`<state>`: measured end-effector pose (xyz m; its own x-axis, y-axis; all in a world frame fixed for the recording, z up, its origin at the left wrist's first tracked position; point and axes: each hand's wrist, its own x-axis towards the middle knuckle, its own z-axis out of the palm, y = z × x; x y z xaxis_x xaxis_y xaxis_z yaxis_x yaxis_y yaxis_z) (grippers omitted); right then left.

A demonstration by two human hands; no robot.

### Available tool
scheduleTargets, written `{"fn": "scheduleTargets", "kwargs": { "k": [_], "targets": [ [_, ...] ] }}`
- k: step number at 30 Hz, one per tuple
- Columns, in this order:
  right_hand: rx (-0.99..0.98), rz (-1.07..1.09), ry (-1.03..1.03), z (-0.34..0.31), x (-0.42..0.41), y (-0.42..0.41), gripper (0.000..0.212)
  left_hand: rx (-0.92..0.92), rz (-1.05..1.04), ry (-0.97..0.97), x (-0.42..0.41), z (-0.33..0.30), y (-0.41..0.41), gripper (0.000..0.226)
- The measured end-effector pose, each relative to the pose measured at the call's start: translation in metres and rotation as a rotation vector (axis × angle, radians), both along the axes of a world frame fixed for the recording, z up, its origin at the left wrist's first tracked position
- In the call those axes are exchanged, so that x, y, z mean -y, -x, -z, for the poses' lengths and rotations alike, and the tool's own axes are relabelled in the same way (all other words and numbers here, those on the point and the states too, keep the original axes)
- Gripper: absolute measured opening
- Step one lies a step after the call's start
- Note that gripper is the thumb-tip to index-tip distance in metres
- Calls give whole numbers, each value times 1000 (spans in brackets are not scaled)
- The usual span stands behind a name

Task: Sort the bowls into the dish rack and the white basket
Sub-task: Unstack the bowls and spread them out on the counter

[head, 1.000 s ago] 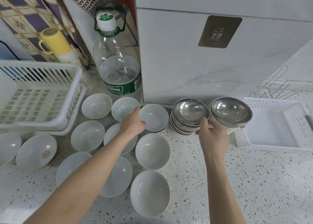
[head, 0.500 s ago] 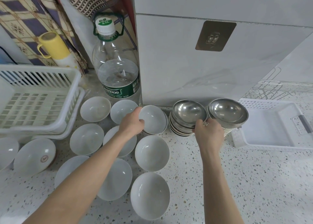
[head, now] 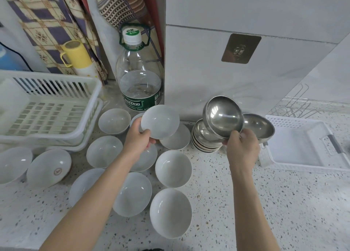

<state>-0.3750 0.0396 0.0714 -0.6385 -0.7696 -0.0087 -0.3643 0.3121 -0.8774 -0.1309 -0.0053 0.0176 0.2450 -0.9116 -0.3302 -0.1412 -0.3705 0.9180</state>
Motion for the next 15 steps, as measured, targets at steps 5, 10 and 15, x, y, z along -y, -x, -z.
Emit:
{"fn": "scheduleTargets", "kwargs": {
  "k": [5, 10, 15],
  "targets": [
    [161, 48, 68, 4, -48, -1, 28, -188, -81, -23, -44, -9, -10, 39],
    [214, 68, 7, 19, -99, -7, 28, -343, -53, -99, -94, -13, -20, 39],
    [220, 73, -104, 34, -144, -11, 33, -383, -29, -143, -137, -12, -23, 39]
  ]
}}
